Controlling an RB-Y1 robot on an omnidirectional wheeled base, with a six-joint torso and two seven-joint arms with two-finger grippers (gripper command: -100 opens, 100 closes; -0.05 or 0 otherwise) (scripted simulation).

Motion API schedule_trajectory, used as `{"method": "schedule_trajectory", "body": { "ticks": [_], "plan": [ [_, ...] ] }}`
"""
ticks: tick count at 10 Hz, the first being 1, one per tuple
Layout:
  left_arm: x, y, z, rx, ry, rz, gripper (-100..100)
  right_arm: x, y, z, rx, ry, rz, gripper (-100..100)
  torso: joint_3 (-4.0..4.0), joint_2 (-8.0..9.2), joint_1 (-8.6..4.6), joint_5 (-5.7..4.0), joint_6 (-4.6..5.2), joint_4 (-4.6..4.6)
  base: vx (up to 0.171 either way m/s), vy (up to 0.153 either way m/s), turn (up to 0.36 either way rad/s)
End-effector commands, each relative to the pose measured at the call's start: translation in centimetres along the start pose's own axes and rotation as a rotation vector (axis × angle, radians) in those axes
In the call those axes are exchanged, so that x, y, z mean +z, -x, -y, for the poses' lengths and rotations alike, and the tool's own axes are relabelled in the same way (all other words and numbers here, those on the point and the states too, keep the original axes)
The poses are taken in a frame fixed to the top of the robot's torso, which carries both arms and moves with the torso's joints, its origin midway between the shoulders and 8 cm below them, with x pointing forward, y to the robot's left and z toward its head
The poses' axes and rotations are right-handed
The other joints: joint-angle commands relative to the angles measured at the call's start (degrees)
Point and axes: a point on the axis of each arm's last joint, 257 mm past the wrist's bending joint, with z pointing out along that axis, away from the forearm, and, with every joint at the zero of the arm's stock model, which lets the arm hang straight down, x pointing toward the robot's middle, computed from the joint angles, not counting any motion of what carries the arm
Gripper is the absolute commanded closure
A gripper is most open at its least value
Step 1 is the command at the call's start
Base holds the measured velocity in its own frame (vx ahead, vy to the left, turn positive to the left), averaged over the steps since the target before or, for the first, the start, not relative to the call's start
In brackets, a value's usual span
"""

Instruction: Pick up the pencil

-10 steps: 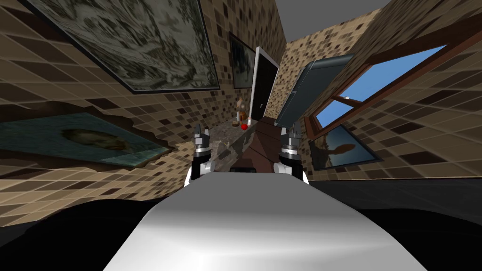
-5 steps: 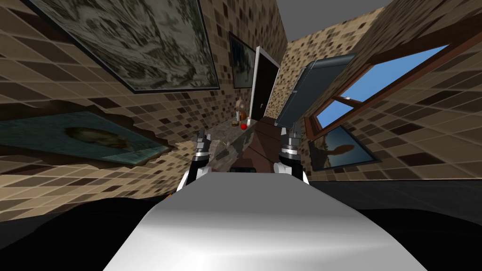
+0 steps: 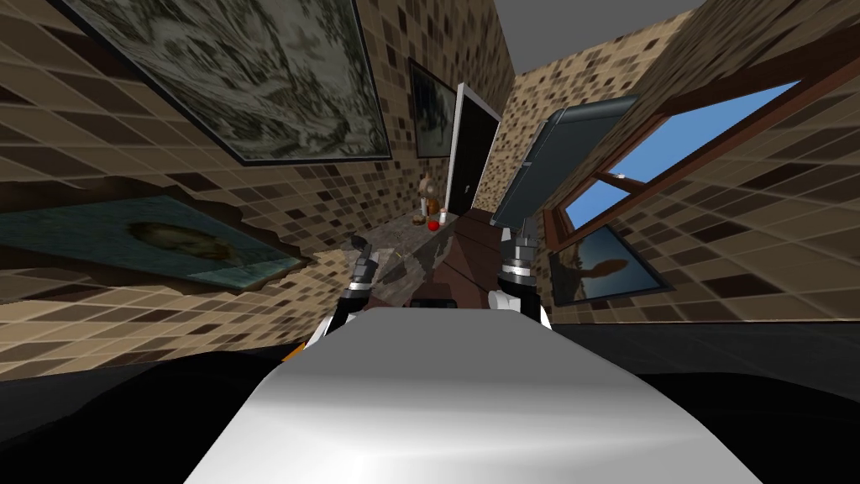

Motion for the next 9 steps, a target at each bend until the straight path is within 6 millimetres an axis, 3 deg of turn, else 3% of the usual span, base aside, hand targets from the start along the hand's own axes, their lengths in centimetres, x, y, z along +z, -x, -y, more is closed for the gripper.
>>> {"method": "schedule_trajectory", "body": {
  "ticks": [1, 2, 4, 9],
  "plan": [
    [-1.6, -0.3, -1.4, -0.011, 0.055, -0.039, -100, 0.0, 0.0, 0.0, 0.0, 0.0, 0.0, 0, 0.0, 0.0, 0.0, 0.0, 0.0, 0.0, -0.022, -0.061, 0.023],
    [-2.0, -0.3, -1.7, -0.005, 0.068, -0.05, -100, 0.0, 0.0, 0.0, 0.0, 0.0, 0.0, 0, 0.01, 0.03, 0.0, 0.0, -0.01, 0.0, -0.013, -0.05, 0.018],
    [-5.0, -0.9, -4.4, -0.036, 0.167, -0.107, -100, 0.0, 0.0, 0.0, 0.0, 0.0, 0.0, 0, 0.01, 0.02, 0.05, 0.01, -0.01, 0.0, -0.026, -0.073, 0.035],
    [-10.4, -1.5, -7.8, -0.057, 0.329, -0.201, -100, 0.0, 0.0, 0.0, 0.0, 0.0, 0.0, 0, -0.02, -0.04, 0.03, 0.01, 0.0, 0.0, -0.009, -0.06, 0.016]
  ]
}}
